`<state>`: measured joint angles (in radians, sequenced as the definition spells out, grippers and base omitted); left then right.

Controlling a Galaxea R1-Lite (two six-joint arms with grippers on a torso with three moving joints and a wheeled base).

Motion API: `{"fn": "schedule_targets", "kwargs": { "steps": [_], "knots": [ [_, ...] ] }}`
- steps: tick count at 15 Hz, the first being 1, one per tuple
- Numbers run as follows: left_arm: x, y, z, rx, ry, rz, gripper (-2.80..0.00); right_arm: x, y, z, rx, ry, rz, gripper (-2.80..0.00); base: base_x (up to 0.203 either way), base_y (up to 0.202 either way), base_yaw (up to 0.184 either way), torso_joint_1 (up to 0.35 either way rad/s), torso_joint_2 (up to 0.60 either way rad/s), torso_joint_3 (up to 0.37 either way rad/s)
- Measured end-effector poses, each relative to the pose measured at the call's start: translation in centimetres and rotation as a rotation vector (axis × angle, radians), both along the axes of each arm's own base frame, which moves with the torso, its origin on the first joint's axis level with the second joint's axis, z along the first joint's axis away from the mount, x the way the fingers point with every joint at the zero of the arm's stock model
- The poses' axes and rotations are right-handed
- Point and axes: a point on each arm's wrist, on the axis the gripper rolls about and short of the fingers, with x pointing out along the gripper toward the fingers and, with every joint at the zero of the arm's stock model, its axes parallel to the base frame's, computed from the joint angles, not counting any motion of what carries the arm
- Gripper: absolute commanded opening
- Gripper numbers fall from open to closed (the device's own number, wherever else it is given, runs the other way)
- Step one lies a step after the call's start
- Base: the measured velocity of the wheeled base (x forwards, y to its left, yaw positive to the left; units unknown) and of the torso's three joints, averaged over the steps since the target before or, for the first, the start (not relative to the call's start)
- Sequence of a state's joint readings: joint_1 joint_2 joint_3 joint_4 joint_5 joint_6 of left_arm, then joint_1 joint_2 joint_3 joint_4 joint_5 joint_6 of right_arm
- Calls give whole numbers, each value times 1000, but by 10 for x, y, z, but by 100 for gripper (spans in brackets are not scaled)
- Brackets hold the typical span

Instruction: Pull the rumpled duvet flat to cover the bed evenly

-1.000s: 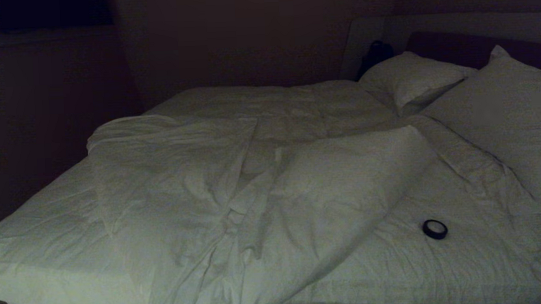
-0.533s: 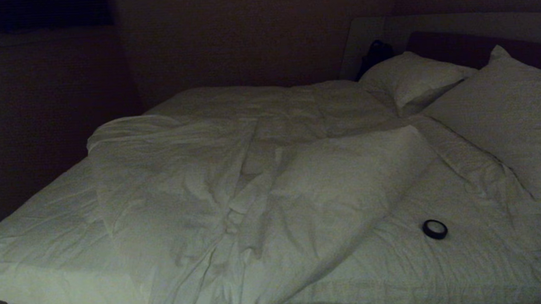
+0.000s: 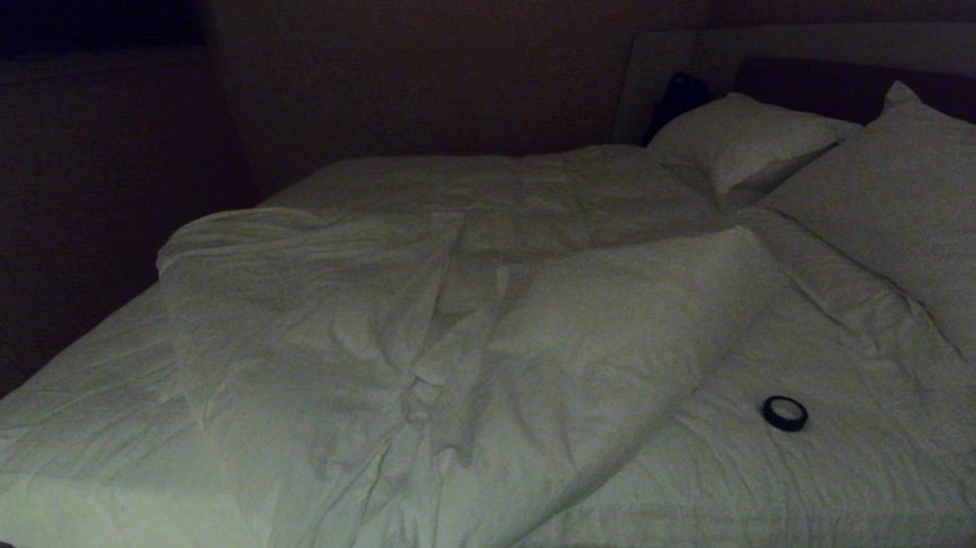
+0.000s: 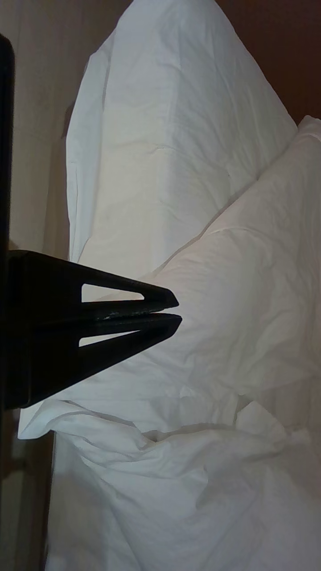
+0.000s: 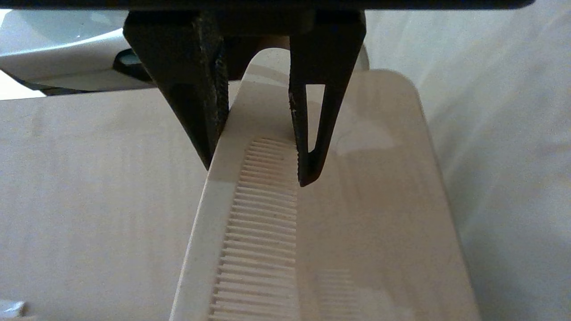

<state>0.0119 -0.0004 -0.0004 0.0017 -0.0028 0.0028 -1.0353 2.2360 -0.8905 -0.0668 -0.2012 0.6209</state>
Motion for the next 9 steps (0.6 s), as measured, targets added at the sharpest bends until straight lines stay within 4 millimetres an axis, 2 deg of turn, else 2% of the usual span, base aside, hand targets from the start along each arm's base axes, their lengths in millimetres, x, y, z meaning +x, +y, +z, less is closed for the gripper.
{"fn": "schedule_targets", "kwargs": {
  "steps": [9],
  "knots": [
    [0, 0, 0, 0, 0, 1, -280, 0, -1, -6, -13, 37, -7, -280, 0, 0, 0, 0, 0, 0]
  ]
}}
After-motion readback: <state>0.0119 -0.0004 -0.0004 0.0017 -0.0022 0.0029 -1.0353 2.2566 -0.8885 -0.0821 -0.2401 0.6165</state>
